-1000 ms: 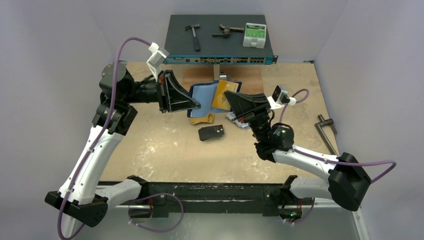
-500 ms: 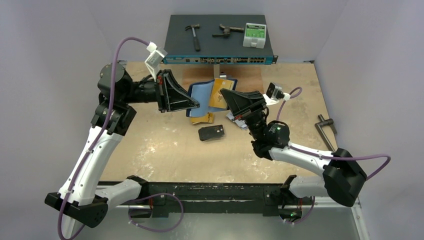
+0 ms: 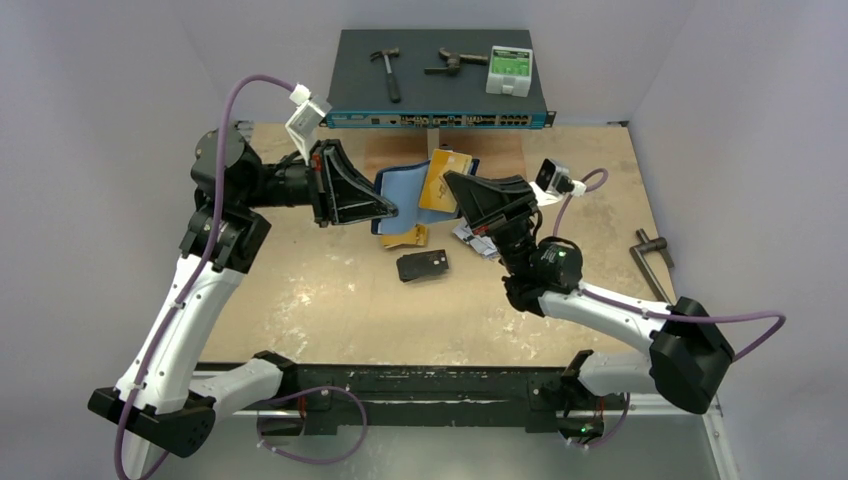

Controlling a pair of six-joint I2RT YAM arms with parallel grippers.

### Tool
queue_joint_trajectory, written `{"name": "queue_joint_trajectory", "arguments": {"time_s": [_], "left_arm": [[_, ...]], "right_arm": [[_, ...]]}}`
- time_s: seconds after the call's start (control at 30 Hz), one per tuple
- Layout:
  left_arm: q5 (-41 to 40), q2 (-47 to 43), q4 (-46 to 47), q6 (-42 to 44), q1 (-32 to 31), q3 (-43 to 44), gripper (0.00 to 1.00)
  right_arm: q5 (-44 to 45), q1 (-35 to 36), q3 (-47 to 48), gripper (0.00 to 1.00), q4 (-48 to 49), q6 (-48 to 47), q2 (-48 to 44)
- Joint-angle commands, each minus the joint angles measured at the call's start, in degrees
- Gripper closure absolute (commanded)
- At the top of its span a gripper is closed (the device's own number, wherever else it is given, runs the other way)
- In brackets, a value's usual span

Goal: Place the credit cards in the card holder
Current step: Place the card holder at the center of the board.

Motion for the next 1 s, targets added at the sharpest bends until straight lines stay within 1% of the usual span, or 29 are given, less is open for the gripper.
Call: {"name": "queue_joint_trajectory", "arguments": {"time_s": [0.0,0.07,0.57,0.97], "left_arm": [[0.97,-1.39,2.68,0.18,0.19,0.55,1.00],[0.87,-1.47,2.71,0.12,0.21,0.55,1.00],[0.83,-1.59,3.60,-0.61,0.61,1.23,1.00],[0.84,-0.86,4.97,-1.06,1.12,1.91,1.00]], "right_arm": [[-0.38,0.25,3.25,1.00,17.03,1.44,0.45],[-1.89,0.31,3.46,1.00,16.98,1.55,0.44],[-4.04,2.46,4.51,1.00,16.85,1.01,3.05],[-4.21,4.03,0.71,1.00,16.86,0.66,1.37]]}}
